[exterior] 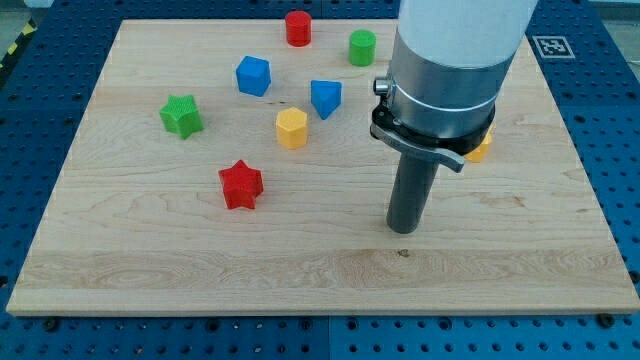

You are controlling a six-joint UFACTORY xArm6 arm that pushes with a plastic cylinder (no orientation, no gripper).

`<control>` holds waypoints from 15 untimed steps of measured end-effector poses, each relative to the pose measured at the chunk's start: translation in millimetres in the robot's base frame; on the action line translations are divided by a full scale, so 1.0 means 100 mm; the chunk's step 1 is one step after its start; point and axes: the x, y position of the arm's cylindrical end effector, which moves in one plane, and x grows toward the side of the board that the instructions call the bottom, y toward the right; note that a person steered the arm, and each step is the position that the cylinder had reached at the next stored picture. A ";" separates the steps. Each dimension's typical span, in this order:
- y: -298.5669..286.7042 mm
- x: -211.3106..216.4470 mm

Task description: Move the green circle towards the top left

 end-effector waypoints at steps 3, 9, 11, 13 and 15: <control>0.12 -0.15; 0.33 -0.85; 0.80 -1.67; 0.88 -2.42; -0.05 -2.82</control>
